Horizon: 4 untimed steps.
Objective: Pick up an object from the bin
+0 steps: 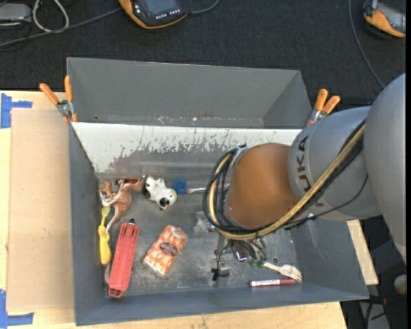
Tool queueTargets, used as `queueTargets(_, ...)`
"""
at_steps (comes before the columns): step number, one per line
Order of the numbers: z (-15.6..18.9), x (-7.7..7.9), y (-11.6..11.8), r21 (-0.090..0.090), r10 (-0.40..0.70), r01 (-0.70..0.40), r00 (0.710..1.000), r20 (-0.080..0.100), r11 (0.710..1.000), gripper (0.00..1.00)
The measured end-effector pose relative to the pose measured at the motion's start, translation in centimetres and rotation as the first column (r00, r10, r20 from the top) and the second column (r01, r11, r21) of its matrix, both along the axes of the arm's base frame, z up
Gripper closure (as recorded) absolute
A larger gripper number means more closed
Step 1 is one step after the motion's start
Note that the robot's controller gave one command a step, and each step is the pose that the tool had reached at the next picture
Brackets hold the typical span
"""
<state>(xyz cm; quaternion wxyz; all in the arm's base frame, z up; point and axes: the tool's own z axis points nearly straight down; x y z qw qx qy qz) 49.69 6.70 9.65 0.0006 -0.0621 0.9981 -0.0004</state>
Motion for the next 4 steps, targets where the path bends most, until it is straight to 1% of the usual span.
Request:
queueTargets(1, -0.9, 5.0, 2.5, 0.002, 0.047, -0.047, 0.999, -0.005, 0.999, 0.00)
queueTargets(2, 1.9, 3.8, 5.6, 0.002, 0.067, -0.067, 0.998, -0.012, 0.998, 0.00)
queueTargets(3, -0.5, 3.9, 10.2, 0.004, 0.247, -0.247, 0.969, -0.006, 0.969, 0.00)
queueTargets(4, -1.7, 3.8, 11.3, 0.004, 0.351, -0.351, 0.936, -0.003, 0.936, 0.00)
